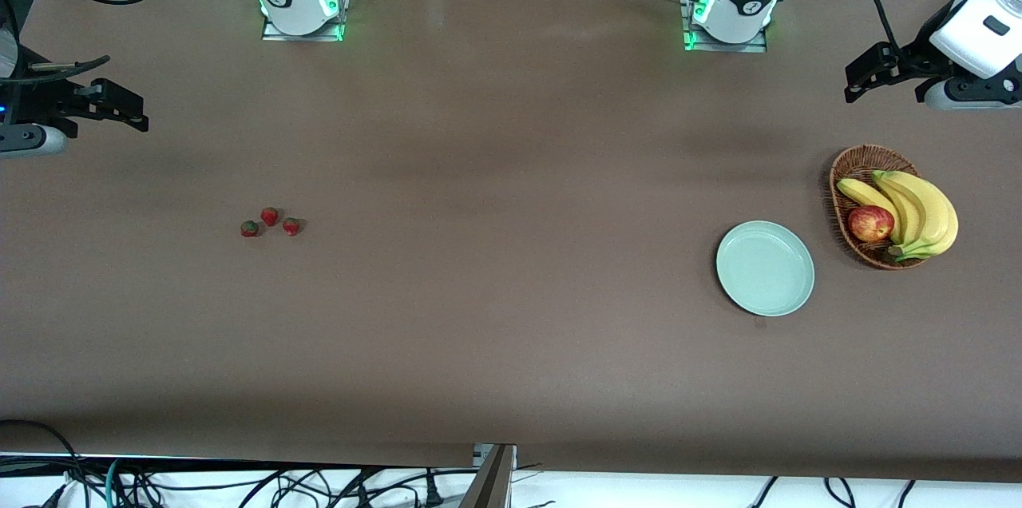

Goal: Collect all strawberries into plate
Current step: 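Move the right gripper toward the three red strawberries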

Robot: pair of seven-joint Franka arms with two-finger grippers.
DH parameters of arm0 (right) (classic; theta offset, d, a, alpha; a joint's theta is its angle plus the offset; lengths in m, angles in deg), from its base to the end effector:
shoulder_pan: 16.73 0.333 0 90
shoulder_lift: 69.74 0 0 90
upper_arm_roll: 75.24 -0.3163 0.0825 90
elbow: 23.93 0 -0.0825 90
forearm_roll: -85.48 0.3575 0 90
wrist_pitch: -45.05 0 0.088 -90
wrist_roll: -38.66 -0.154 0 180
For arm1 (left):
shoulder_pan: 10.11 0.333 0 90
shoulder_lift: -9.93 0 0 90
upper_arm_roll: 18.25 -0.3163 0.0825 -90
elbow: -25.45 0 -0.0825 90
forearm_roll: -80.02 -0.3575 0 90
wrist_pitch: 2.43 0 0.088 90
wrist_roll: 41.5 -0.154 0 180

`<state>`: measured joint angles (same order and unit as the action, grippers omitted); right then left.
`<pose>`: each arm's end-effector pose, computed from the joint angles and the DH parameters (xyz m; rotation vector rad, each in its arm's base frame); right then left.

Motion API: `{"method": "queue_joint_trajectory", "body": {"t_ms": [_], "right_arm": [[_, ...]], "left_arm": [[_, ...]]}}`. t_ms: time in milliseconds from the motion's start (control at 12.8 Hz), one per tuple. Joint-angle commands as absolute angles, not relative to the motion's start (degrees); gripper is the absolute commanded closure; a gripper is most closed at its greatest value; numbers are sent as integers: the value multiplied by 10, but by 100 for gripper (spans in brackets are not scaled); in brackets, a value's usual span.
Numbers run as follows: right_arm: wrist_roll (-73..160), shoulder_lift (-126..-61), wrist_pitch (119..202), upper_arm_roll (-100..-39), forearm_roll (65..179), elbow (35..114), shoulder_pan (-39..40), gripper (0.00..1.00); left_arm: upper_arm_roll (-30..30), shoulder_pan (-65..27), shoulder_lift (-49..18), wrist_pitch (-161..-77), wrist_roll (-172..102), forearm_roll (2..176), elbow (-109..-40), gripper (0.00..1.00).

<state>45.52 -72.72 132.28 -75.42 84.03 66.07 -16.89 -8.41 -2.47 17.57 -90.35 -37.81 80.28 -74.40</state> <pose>0.5323 -0.0039 0.5464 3.1128 0.1872 -0.1587 0.4763 -0.0236 0.5650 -3.1170 -0.0442 0.1182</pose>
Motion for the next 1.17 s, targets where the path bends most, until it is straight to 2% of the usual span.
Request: {"method": "queue_joint_trajectory", "body": {"t_ms": [0, 468, 857, 1091], "right_arm": [[452, -733, 1309, -762, 847, 644, -177, 0], [458, -757, 1321, -765, 849, 645, -175, 0], [460, -847, 1388, -766, 850, 644, -151, 0], [451, -905, 1447, -766, 850, 648, -128, 0]], "left_arm": [[-81, -21, 169, -895, -377, 806, -727, 0], [-78, -21, 169, -895, -376, 805, -726, 0], [-76, -22, 158, -901, -377, 797, -724, 0], [-76, -22, 136, -901, -377, 794, -697, 0]]}}
